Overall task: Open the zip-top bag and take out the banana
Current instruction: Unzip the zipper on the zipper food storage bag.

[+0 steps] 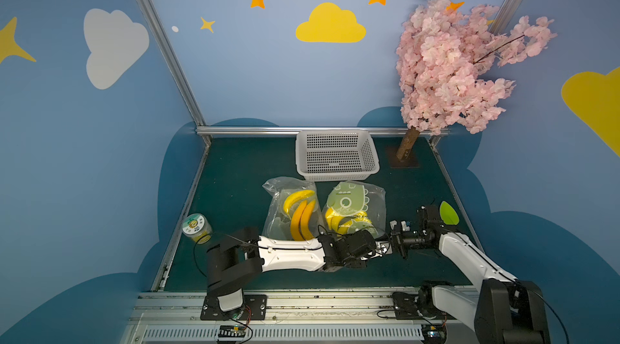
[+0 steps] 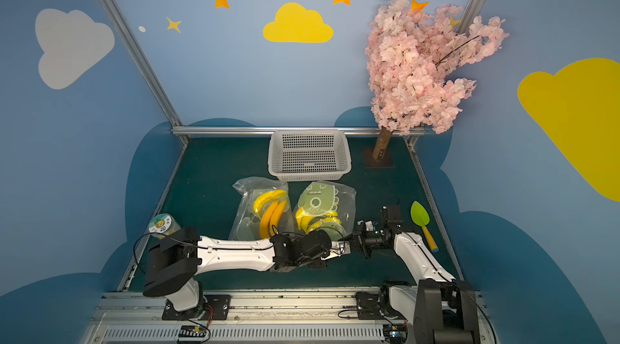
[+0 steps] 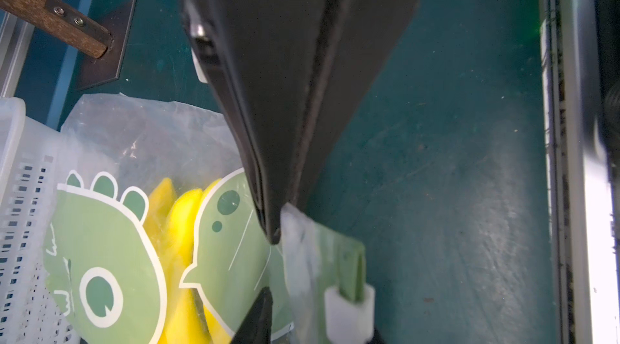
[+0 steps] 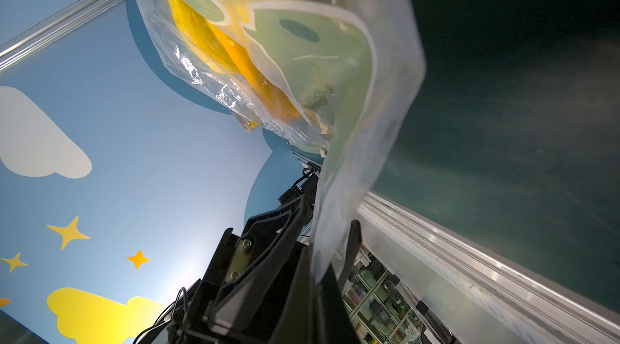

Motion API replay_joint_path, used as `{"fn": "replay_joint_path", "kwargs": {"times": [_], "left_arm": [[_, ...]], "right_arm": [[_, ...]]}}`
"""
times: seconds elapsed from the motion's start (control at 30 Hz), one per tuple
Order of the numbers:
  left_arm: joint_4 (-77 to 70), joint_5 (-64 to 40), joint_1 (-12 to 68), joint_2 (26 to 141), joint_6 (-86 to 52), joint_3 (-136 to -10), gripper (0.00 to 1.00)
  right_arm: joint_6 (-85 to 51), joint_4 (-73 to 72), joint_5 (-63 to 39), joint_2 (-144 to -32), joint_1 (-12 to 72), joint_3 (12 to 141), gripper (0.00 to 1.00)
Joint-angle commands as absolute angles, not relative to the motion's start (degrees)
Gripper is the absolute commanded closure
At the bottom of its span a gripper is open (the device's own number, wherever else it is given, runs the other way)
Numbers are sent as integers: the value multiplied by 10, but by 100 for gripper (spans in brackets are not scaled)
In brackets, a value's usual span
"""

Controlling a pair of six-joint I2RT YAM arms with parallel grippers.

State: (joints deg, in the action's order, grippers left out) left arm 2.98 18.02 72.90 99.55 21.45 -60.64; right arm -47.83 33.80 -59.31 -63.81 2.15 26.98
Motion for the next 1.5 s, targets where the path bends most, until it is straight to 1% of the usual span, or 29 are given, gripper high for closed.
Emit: {"fn": "replay_joint_path", "kwargs": {"times": [0.0, 0.23, 0.33, 0.4, 0.43, 0.47, 0.5, 0.53, 0.63, 0.67, 0.7, 0.8, 0.87, 0.93, 0.97, 1.0, 1.07, 1.17, 1.23, 1.37, 1.47], "left_arm": [[36, 186, 729, 997, 208, -621, 68], [53, 177, 730, 1002, 205, -632, 80], [56, 175, 728, 1002, 201, -636, 87], [60, 170, 724, 1001, 195, -641, 89], [62, 166, 719, 999, 189, -644, 89], [66, 156, 713, 996, 182, -646, 90], [69, 140, 704, 992, 174, -648, 90], [73, 126, 696, 988, 166, -649, 91], [82, 77, 670, 973, 148, -650, 92], [85, 61, 662, 970, 146, -651, 92], [86, 48, 657, 966, 145, -652, 92], [88, -4, 639, 961, 137, -655, 92], [91, -61, 618, 957, 111, -659, 92], [84, -122, 594, 954, 83, -659, 93], [79, -159, 581, 953, 71, -659, 93], [75, -185, 571, 952, 61, -659, 93], [74, -239, 551, 953, 48, -662, 93], [82, -292, 530, 954, 47, -667, 93], [87, -327, 516, 955, 48, -670, 93], [83, -412, 489, 969, 35, -681, 91], [98, -448, 480, 980, 44, -692, 91]], "right_arm": [[-483, 337, -602, -629, 16, 263, 100], [-477, 343, -597, -626, 6, 267, 100], [-466, 350, -593, -624, 4, 274, 100], [-438, 374, -579, -626, 3, 289, 99], [-420, 390, -569, -626, 3, 298, 96], [-396, 410, -551, -625, 2, 311, 86], [-370, 430, -532, -624, 2, 324, 72], [-347, 445, -513, -622, 0, 333, 65], [-291, 468, -466, -610, -3, 364, 49], [-277, 463, -461, -606, -3, 370, 45], [-266, 459, -455, -601, -3, 377, 43], [-221, 447, -425, -581, -4, 382, 40], [-180, 429, -418, -560, -4, 397, 43], [-132, 395, -441, -532, -4, 389, 44], [-124, 348, -482, -510, -2, 368, 44], [-122, 301, -496, -486, 5, 347, 44], [-156, 201, -457, -433, 33, 307, 45], [-139, 169, -411, -384, 55, 285, 41], [-141, 141, -428, -379, 57, 272, 40], [-128, 95, -427, -394, 69, 258, 40], [-127, 26, -432, -412, 70, 240, 40]]}}
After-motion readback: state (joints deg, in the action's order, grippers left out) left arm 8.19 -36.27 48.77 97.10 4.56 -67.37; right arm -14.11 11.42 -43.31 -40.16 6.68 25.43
